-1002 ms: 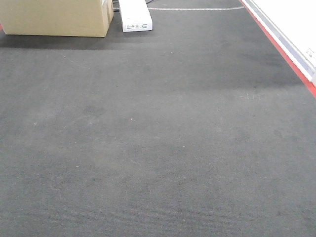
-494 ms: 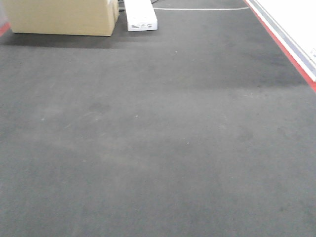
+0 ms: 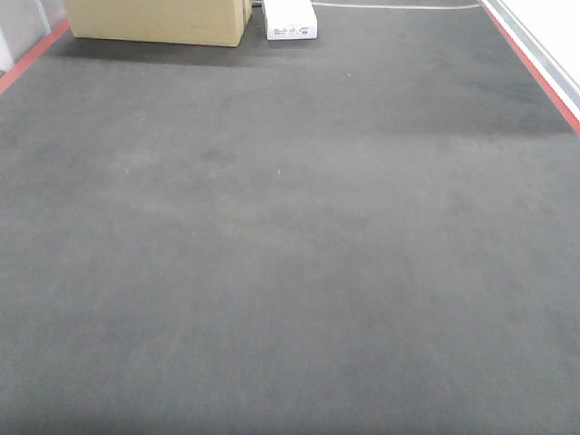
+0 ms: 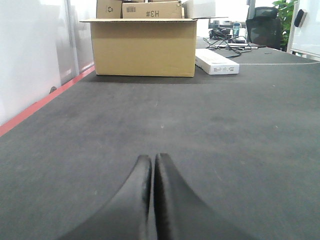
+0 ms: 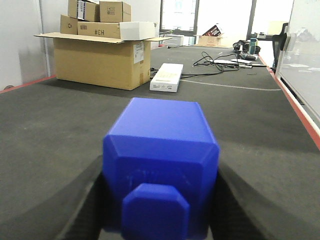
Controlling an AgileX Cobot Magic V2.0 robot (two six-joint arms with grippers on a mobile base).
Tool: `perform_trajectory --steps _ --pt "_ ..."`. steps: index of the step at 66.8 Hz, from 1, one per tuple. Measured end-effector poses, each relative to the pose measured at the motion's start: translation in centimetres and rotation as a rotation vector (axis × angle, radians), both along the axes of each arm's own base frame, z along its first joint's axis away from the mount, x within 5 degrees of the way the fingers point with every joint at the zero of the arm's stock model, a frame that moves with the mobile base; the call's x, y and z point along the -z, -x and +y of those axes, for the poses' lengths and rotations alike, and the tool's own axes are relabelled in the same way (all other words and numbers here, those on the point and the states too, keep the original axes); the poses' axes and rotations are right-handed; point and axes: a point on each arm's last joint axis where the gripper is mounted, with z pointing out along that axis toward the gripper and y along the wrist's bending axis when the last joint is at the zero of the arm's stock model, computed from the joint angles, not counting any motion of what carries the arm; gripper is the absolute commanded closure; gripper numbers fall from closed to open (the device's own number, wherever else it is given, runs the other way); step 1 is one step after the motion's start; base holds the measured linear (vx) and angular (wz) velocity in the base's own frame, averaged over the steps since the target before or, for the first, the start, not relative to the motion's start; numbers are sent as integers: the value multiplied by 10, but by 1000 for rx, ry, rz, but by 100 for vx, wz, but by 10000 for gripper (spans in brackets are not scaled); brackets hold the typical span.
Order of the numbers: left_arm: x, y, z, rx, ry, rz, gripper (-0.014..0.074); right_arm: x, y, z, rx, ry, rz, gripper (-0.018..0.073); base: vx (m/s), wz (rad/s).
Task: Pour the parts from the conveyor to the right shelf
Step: 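Retract the right arm holding the blue part toward the body, then drive away from the conveyor carrying the part in the right gripper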
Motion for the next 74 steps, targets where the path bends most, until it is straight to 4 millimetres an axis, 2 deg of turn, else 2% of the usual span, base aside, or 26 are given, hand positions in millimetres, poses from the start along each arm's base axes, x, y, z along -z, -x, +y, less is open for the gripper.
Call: perform_trajectory --steps 74 --pt "0 0 0 0 0 0 603 0 0 0 0 0 0 567 -33 -2"
